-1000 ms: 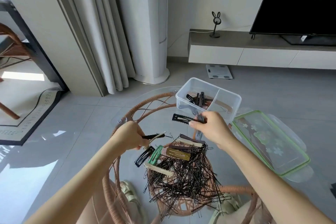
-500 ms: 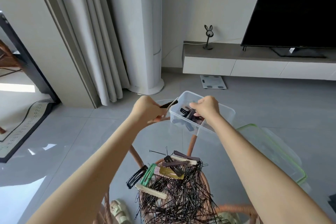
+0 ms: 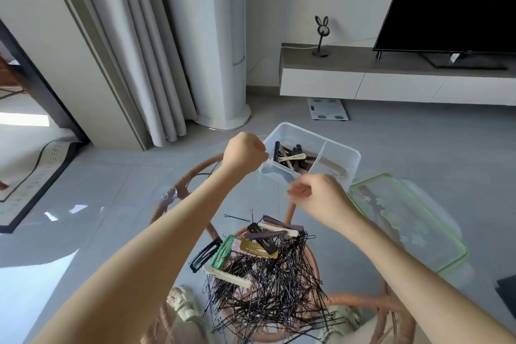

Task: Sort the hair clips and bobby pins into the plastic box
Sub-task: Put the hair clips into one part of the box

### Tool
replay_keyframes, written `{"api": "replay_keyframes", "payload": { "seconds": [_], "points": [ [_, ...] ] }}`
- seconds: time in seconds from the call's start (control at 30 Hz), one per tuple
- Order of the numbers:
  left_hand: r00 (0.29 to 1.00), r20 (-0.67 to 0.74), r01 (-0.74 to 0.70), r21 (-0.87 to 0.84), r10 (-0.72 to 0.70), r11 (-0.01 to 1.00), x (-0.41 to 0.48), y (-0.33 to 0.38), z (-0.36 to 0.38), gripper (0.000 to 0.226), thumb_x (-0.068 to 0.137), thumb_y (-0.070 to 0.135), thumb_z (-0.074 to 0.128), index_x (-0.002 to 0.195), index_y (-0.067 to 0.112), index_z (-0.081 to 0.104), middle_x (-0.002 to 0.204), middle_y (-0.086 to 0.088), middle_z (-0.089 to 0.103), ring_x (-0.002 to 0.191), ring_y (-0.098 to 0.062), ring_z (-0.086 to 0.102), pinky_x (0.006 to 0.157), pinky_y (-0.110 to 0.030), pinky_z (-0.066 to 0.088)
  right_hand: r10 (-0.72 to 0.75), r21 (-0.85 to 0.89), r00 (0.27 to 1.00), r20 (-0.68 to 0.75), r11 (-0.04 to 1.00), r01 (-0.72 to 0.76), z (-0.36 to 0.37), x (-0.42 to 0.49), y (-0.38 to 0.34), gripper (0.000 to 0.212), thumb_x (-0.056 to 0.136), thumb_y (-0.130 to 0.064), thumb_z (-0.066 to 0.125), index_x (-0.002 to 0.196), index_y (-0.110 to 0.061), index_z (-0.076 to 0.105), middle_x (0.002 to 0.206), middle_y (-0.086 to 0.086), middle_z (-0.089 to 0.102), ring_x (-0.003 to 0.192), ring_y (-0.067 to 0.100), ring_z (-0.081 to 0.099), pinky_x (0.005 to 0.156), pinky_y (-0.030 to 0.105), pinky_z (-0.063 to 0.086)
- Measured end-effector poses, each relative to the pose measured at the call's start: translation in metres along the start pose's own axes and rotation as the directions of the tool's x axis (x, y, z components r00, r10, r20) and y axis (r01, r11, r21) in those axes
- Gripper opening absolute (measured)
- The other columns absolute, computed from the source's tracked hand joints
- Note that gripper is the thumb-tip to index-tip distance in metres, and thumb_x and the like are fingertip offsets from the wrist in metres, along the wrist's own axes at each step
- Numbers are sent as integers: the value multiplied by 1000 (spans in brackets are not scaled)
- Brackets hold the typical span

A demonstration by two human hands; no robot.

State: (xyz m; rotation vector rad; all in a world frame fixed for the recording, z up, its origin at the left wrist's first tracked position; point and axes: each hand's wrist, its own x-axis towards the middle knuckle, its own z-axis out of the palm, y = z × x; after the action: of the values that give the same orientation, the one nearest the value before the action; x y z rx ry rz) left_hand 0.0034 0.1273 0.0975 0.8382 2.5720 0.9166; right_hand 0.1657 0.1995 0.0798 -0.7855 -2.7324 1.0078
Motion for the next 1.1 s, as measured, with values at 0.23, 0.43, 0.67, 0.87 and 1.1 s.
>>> {"api": "replay_keyframes", "payload": {
  "seconds": [0.23,0.43,0.67,0.87,1.1],
  "points": [
    [974,204,34,320,-104,947,-85,-73,-31,20,84,30,64,92,13,71,98,-1,72,81,-16,70,79,-30,58,15,-236,995,102,972,9,49,-21,8,54,79,-42,67,122,-10,54,116,6,61,108,23,54,93,34,45],
    [972,177,76,391,-156,917,-139,-108,-16,48,83,39,63,123,13,57,124,-3,61,109,-16,59,96,-24,48,136,-263,979,151,960,-93,68,-9,1,58,70,-47,73,113,-14,54,109,5,62,123,32,43,90,42,47],
    [979,109,130,316,-172,940,-139,-107,2,51,75,44,70,114,14,60,115,-5,61,90,-15,58,78,-22,50,121,-153,972,201,984,-91,67,-13,2,20,74,-34,73,83,-17,69,86,4,71,102,26,58,74,33,49],
    [964,180,134,301,-194,944,-133,-100,13,32,77,33,71,91,5,64,80,-3,61,66,-17,54,55,-22,46,-74,-118,997,12,990,74,58,-32,7,17,81,-28,67,72,-16,57,68,-1,58,68,21,55,53,26,34],
    [943,217,189,271,-252,944,-131,-91,14,41,77,16,67,48,12,39,48,0,37,41,-14,33,40,-18,27,-94,221,982,-161,967,129,47,-41,17,15,77,-24,72,72,-10,67,64,4,67,59,25,57,56,34,44]
  ]
}}
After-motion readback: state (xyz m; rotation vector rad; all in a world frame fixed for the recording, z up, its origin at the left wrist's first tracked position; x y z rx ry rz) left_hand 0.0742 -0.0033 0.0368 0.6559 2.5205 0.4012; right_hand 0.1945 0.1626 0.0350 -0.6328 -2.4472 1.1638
